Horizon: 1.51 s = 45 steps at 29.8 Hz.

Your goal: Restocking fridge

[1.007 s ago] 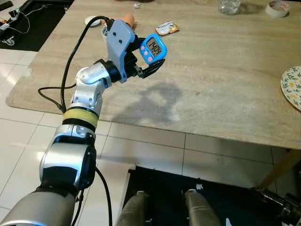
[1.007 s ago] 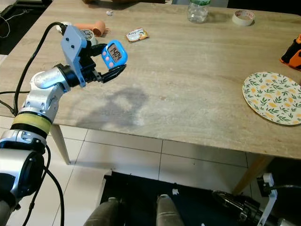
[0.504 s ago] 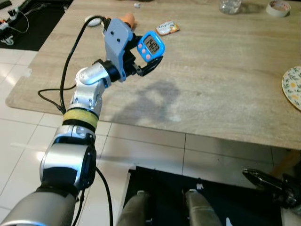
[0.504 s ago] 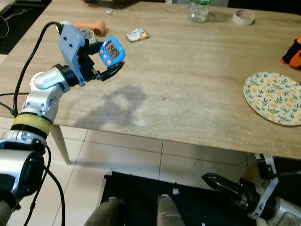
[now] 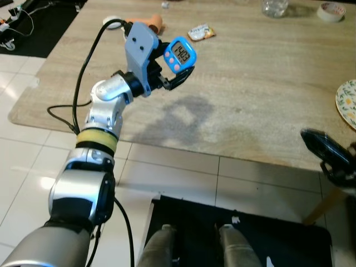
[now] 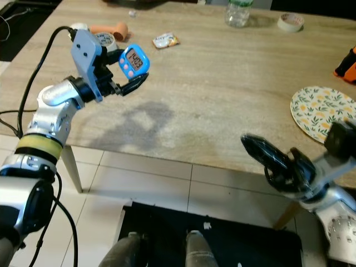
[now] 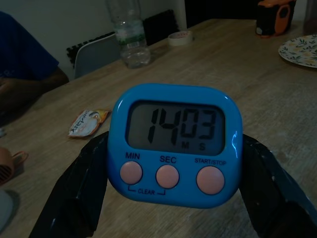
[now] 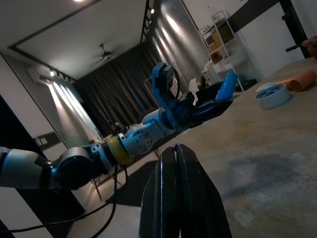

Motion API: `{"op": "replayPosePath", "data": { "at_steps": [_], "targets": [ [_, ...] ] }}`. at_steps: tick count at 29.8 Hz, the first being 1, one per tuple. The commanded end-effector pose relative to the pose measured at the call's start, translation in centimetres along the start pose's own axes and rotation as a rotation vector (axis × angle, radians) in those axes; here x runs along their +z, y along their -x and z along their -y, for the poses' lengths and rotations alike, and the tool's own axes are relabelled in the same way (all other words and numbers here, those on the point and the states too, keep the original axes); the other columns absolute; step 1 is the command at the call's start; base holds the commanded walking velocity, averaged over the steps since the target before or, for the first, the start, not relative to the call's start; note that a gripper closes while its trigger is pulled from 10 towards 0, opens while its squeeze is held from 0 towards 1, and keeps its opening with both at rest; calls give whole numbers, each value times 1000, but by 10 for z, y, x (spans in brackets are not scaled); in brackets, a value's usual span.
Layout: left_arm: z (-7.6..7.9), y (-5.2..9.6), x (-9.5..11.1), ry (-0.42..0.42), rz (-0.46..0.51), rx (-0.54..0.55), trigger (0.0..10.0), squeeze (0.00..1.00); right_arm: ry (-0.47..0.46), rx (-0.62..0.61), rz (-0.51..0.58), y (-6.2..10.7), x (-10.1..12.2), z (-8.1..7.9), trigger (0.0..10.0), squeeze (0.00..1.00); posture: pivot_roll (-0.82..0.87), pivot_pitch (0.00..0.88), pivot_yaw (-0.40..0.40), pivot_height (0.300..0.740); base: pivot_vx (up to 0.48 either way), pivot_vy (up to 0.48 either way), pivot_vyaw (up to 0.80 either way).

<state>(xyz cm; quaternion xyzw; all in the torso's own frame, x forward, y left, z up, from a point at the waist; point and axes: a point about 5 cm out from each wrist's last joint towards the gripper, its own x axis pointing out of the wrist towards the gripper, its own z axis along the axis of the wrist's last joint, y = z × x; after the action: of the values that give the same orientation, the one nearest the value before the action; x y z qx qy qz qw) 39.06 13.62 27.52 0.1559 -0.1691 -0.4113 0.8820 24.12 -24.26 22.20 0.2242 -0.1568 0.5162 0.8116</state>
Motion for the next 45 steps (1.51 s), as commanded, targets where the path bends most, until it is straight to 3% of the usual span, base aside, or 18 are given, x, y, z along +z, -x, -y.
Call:
{"op": "replayPosePath", "data": {
  "at_steps": [1, 3, 4, 5, 8, 17, 19, 24, 25, 26, 28, 35, 45],
  "targets": [
    [5, -1, -1, -5, 13, -22, 10000, 0, 35, -46, -19, -6, -4, 5, 10000, 0, -116, 224, 33, 740, 0, 0, 0],
    [6, -2, -1, -4, 15, -25, 10000, 0, 54, -73, -24, -14, -6, 10, 10000, 0, -116, 224, 33, 740, 0, 0, 0],
    [8, -2, -1, -2, 23, -32, 10000, 0, 72, -104, -35, -29, -9, 16, 10000, 0, -116, 224, 33, 740, 0, 0, 0],
    [8, -2, -1, -2, 23, -32, 10000, 0, 72, -104, -35, -29, -9, 16, 10000, 0, -116, 224, 33, 740, 0, 0, 0],
    [12, -6, 0, -2, 38, -48, 10000, 0, 102, -173, -77, -54, -19, 29, 10000, 0, -109, 222, 35, 740, 0, 0, 0],
    [18, -11, 3, -5, 65, -72, 10000, 0, 122, -207, -139, -83, -30, 40, 10000, 0, -111, 223, 34, 740, 0, 0, 0],
    [22, -14, 4, -9, 74, -89, 10000, 0, 123, -254, -96, -96, -26, 49, 10000, 0, -109, 223, 33, 740, 0, 0, 0],
    [25, -15, 5, -13, 80, -106, 10000, 0, 112, -352, -16, -109, -18, 64, 10000, 0, -111, 223, 33, 740, 0, 0, 0],
    [26, -15, 4, -14, 80, -112, 10000, 0, 91, -372, 21, -112, -14, 68, 10000, 208, -110, 224, 32, 740, 0, 0, 0],
    [27, -16, 4, -16, 80, -118, 10000, 0, 72, -386, 59, -117, -11, 71, 10000, 1000, -110, 224, 32, 740, 0, 0, 0],
    [28, -16, 5, -20, 83, -130, 10000, 0, 35, -369, 107, -125, -8, 72, 10000, 1000, -107, 222, 30, 740, 0, 0, 0],
    [30, -18, 8, -26, 93, -143, 10000, 0, -15, -268, 123, -141, -10, 66, 10000, 1000, -100, 223, 30, 740, 0, 0, 0],
    [32, -19, 7, -29, 93, -157, 10000, 0, 2, -283, 101, -146, -12, 67, 10000, 1000, -96, 223, 32, 740, 0, 0, 0]
  ]
}}
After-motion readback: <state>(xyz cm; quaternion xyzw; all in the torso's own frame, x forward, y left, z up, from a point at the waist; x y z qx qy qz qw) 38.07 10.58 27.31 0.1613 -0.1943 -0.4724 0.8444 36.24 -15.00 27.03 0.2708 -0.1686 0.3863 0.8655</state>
